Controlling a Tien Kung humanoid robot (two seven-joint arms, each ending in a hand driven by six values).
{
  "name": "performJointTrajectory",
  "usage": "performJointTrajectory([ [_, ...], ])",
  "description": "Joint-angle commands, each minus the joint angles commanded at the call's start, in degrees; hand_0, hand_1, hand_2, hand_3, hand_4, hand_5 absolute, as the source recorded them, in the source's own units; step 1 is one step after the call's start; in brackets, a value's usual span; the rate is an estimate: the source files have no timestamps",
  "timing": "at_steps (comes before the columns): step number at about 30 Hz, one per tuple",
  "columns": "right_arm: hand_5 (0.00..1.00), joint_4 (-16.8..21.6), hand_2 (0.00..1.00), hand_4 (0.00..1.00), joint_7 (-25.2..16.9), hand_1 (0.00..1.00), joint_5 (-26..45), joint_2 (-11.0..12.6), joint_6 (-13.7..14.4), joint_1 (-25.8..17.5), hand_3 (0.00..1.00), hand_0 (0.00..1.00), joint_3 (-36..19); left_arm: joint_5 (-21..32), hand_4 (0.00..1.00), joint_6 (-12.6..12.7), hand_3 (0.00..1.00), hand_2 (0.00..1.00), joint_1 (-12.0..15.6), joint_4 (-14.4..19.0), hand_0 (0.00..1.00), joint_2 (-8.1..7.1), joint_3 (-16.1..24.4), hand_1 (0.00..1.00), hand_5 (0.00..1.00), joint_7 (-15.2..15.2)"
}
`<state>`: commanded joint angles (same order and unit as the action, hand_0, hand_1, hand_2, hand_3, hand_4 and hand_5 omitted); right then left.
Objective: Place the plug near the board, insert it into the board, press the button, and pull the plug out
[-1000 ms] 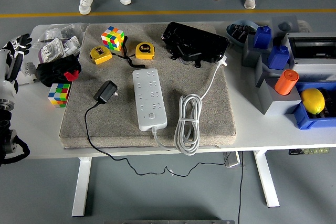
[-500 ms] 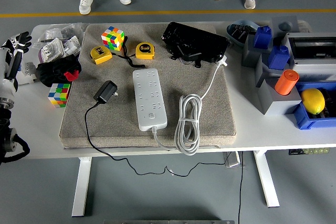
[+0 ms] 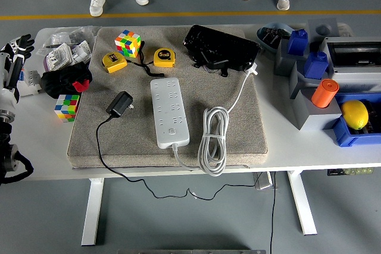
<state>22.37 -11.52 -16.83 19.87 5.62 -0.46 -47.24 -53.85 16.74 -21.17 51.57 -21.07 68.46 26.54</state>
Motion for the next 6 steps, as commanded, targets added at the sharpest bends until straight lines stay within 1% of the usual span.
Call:
performJointTrajectory([
  [6,0.619,0.0,0.700,0.998,0.0,0.714,0.0,0.0,0.0,-0.1,0.600,0.712,0.0,0.1,0.892,0.0,0.787,0.798,-0.1,0.1,0.803,-0.03,0.0,0.805,0.971,0.0],
])
